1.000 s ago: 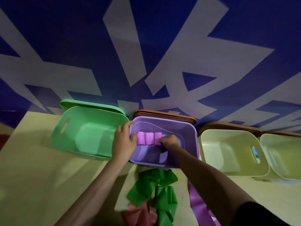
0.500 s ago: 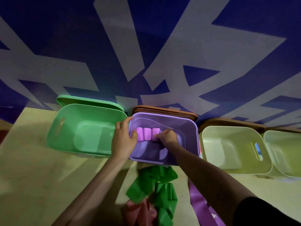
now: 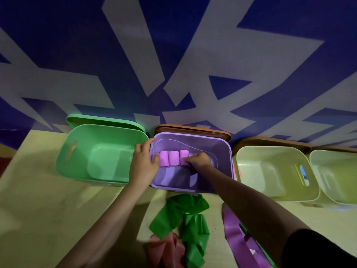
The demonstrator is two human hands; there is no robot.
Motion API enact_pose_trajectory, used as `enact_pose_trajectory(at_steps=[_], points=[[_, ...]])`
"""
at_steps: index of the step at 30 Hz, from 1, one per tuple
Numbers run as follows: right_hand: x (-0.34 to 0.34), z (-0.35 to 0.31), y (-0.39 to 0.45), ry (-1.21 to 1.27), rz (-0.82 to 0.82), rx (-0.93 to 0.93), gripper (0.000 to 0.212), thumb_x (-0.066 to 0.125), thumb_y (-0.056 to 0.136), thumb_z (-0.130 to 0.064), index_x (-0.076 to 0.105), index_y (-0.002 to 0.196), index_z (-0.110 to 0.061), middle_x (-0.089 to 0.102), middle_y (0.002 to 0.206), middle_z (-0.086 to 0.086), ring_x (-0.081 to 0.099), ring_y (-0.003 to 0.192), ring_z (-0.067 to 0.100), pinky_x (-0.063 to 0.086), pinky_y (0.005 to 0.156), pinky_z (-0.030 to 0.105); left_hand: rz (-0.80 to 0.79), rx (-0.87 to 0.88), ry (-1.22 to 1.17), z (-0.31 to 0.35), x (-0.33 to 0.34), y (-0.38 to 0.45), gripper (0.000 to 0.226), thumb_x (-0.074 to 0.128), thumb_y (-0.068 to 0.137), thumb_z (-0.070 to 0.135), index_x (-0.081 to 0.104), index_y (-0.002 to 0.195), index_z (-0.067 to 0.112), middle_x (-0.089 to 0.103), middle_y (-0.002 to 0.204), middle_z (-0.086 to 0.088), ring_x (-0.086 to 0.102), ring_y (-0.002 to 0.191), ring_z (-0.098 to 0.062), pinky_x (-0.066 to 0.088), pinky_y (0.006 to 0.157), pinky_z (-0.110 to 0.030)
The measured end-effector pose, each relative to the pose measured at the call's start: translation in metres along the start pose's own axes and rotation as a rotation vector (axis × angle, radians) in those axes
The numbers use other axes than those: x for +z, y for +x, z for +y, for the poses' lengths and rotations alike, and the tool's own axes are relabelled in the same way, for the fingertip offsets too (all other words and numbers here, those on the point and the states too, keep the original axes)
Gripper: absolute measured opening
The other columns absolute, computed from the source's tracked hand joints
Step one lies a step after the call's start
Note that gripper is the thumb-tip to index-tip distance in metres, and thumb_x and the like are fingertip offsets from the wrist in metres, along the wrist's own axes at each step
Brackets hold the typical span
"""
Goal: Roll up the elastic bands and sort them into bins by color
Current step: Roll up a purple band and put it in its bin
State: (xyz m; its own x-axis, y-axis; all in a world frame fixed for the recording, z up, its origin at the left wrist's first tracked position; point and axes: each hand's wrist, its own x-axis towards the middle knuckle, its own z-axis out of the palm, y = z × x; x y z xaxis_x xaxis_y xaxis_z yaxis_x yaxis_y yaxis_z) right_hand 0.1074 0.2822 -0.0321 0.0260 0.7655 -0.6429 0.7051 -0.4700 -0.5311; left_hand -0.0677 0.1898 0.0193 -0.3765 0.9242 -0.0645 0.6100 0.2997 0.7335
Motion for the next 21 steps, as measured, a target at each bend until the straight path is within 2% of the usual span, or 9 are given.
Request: enact_pose_trajectory(at_steps=[4, 10, 12, 15, 17, 19, 21], points=[[0.000, 0.002, 0.001, 0.004, -0.014, 0.015, 0.026, 0.072, 0.081, -0.033, 0.064, 0.078, -0.009, 0.069, 0.082, 0.014, 0.067, 0.077, 0.027, 0.058, 0.070, 0.035, -0.017, 0.001, 0.001, 0.000, -0.002, 0.000, 0.051, 0.057, 0.089, 0.013, 0.044, 0.138, 0.022, 0.044, 0.123, -0.013, 0.057, 0.092, -0.035, 0.049, 0.079, -0.041], [-0.002, 0.004, 0.001, 0.014, -0.011, 0.018, 0.028, 0.070, 0.082, -0.034, 0.062, 0.068, -0.011, 0.064, 0.069, 0.009, 0.062, 0.067, 0.023, 0.055, 0.069, 0.033, -0.020, 0.006, 0.000, 0.001, -0.003, -0.001, 0.051, 0.056, 0.089, 0.012, 0.044, 0.138, 0.022, 0.043, 0.124, -0.013, 0.057, 0.096, -0.034, 0.048, 0.082, -0.039], [-0.004, 0.004, 0.001, 0.010, -0.010, 0.011, 0.030, 0.068, 0.083, -0.034, 0.062, 0.065, -0.012, 0.064, 0.068, 0.008, 0.061, 0.070, 0.023, 0.055, 0.073, 0.035, -0.022, 0.005, 0.003, 0.001, -0.003, -0.001, 0.052, 0.056, 0.089, 0.012, 0.044, 0.139, 0.022, 0.043, 0.124, -0.013, 0.057, 0.097, -0.033, 0.048, 0.082, -0.039], [-0.011, 0.001, -0.003, -0.013, -0.007, -0.004, 0.034, 0.056, 0.094, -0.035, 0.057, 0.066, -0.014, 0.062, 0.077, 0.009, 0.058, 0.082, 0.023, 0.048, 0.082, 0.033, -0.030, 0.002, 0.006, 0.002, -0.003, -0.001, 0.052, 0.056, 0.089, 0.012, 0.043, 0.139, 0.023, 0.043, 0.124, -0.012, 0.056, 0.097, -0.033, 0.048, 0.083, -0.040], [-0.018, -0.001, -0.005, -0.032, -0.006, -0.014, 0.033, 0.047, 0.099, -0.034, 0.059, 0.078, -0.012, 0.061, 0.092, 0.011, 0.056, 0.090, 0.024, 0.044, 0.087, 0.033, -0.035, -0.006, 0.014, 0.002, -0.004, 0.000, 0.052, 0.056, 0.090, 0.013, 0.043, 0.139, 0.023, 0.043, 0.125, -0.012, 0.056, 0.098, -0.032, 0.048, 0.084, -0.041], [-0.022, 0.000, -0.005, 0.009, -0.001, -0.001, 0.026, 0.050, 0.097, -0.035, 0.060, 0.086, -0.013, 0.059, 0.096, 0.009, 0.054, 0.088, 0.022, 0.044, 0.080, 0.030, -0.035, -0.016, 0.032, 0.002, -0.004, 0.000, 0.051, 0.056, 0.089, 0.014, 0.044, 0.138, 0.023, 0.043, 0.125, -0.012, 0.054, 0.102, -0.032, 0.047, 0.087, -0.042], [-0.024, 0.003, -0.005, 0.062, 0.017, 0.001, 0.025, 0.057, 0.092, -0.036, 0.054, 0.074, -0.019, 0.057, 0.092, 0.005, 0.052, 0.083, 0.018, 0.042, 0.074, 0.027, -0.027, -0.021, 0.051, 0.005, -0.005, 0.001, 0.049, 0.056, 0.089, 0.014, 0.046, 0.137, 0.020, 0.043, 0.126, -0.014, 0.048, 0.111, -0.032, 0.044, 0.092, -0.040]])
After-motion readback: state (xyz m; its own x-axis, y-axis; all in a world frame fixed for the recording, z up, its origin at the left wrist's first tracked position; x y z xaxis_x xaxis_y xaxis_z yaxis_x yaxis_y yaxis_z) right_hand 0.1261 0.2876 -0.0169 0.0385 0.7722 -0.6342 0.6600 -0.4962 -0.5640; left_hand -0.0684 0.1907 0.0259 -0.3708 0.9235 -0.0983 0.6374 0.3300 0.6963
